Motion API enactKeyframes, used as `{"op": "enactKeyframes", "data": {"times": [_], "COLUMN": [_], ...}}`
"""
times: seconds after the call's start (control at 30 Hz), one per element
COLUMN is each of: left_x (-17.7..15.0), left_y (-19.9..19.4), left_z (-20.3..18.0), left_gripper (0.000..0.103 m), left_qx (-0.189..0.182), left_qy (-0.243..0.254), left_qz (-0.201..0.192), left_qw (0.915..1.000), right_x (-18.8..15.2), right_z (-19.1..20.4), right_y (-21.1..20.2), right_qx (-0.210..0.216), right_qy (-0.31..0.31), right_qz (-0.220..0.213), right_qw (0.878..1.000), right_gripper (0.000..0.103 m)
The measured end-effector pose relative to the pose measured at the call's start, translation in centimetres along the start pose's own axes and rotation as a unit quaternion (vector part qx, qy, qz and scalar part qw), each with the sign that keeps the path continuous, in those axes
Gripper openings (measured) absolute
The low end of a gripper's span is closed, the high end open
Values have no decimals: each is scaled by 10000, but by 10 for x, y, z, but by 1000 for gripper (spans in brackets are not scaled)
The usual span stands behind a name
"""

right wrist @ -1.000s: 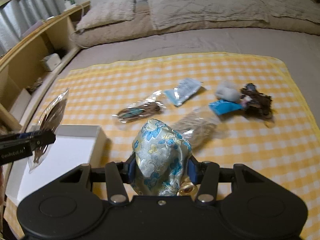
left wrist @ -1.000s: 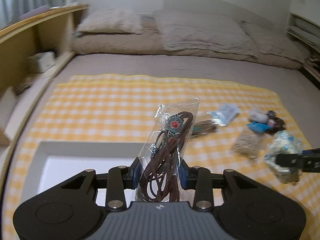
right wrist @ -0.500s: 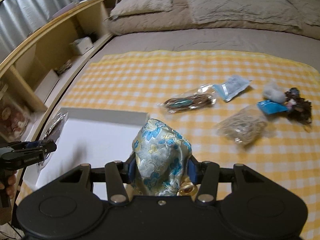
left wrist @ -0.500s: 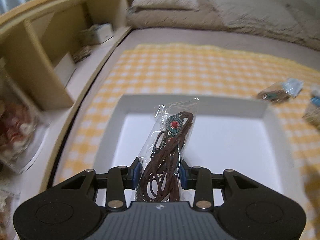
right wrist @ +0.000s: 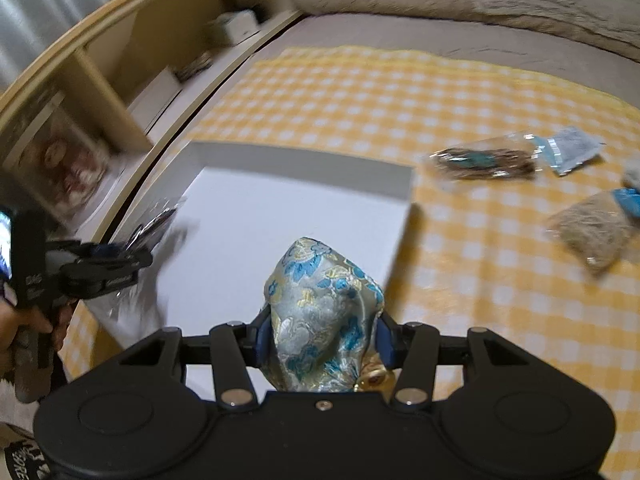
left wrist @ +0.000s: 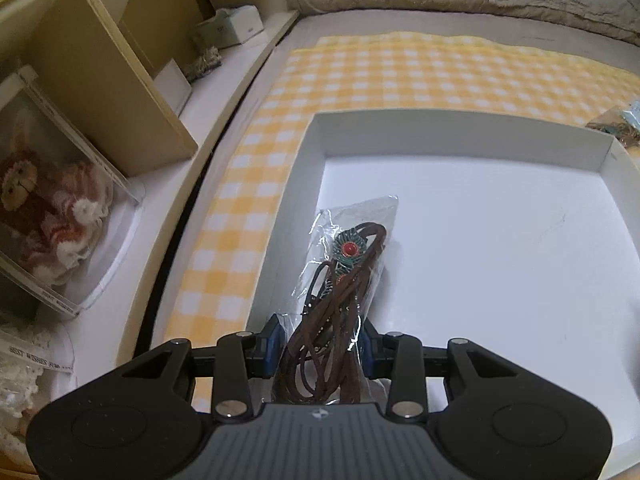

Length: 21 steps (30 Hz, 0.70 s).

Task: Organize soft objects
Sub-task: 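Carry the pouch and the cord bag over the white box with both tools, then open both tools to drop the pouch and cord bag into the box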

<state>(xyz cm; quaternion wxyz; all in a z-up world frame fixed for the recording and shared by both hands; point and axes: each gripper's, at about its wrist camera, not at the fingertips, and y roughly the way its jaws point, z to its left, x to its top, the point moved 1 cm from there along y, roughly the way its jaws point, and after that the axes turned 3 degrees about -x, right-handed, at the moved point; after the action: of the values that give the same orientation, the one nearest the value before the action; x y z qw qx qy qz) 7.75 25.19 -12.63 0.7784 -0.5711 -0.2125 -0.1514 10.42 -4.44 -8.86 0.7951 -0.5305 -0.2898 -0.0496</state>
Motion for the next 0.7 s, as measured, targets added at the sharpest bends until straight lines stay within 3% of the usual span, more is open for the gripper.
{"op": "enactKeyframes", "data": {"times": [0.17, 0.33, 0.5, 0.7], "left_x": [-6, -6, -6, -8], "left_y": [5, 6, 2, -7], "left_z": [-1, 3, 1, -2], "left_gripper": [41, 46, 74, 86], "left_qx": [-36, -216, -549, -666], "left_qy": [41, -233, -343, -274], "left_qz": [7, 58, 187, 167], "left_qw": [10000, 9995, 9977, 9973], "right_x": [-3, -8, -12, -11], "right_z": [18, 31, 36, 31], "right_y": [17, 30, 43, 41], "right_qx": [183, 268, 196, 137], "right_qy": [-120, -287, -480, -429], "right_qz": [236, 472, 665, 663], "right_qw": [9995, 9981, 9964, 9968], "right_gripper": [51, 52, 62, 72]}}
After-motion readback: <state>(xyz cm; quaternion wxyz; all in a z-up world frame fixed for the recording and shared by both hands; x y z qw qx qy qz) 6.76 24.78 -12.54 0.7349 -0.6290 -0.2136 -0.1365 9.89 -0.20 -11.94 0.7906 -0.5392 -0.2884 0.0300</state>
